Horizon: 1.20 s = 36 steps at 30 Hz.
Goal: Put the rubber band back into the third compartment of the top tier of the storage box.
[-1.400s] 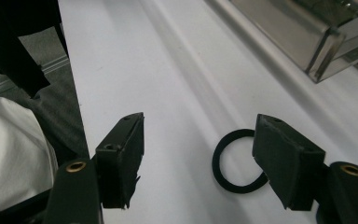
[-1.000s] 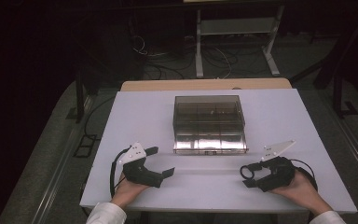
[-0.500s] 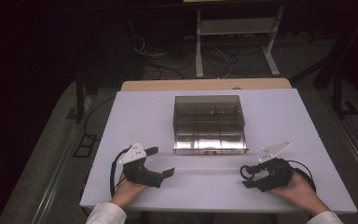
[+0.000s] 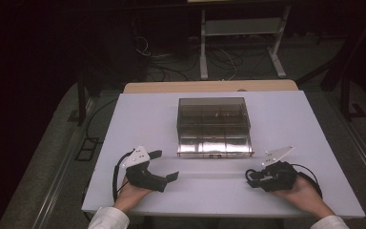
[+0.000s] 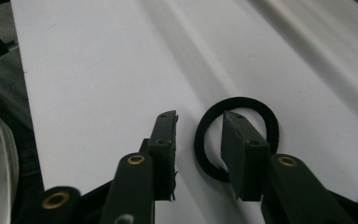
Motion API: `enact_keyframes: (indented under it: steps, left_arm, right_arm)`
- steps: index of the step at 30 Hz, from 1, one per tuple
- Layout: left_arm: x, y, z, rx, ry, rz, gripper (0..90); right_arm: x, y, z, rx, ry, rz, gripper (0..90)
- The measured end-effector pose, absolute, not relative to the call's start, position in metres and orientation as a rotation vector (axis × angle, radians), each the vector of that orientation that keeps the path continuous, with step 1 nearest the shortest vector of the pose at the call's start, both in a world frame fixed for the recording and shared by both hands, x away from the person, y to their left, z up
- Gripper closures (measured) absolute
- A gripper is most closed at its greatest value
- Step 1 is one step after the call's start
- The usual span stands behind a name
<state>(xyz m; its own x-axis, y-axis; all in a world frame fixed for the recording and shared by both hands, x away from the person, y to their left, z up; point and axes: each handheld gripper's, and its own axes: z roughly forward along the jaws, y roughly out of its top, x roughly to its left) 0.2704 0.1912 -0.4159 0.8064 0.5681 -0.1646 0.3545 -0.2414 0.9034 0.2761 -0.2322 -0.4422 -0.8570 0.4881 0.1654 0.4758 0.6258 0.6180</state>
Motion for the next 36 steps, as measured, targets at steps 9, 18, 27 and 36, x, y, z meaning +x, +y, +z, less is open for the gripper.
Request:
enact_keyframes:
  steps: [9,18,27,36]
  left_arm:
    - [0.2705,0.1908,-0.4161,1.859,0.700,0.235,0.0]
    - [0.2705,0.1909,-0.4161,1.858,0.701,0.234,0.0]
    - [0.2705,0.1907,-0.4162,1.860,0.700,0.235,0.0]
    - [0.2704,0.1909,-0.4161,1.859,0.700,0.235,0.0]
  right_arm:
    - [0.2763,-0.2317,-0.4429,0.825,2.818,1.053,78.2]
    - [0.2766,-0.2316,-0.4434,0.841,2.819,1.052,85.0]
    - [0.2781,-0.2330,-0.4440,0.862,2.823,1.066,86.2]
    - [0.2781,-0.2355,-0.4411,0.872,2.817,1.096,86.3]
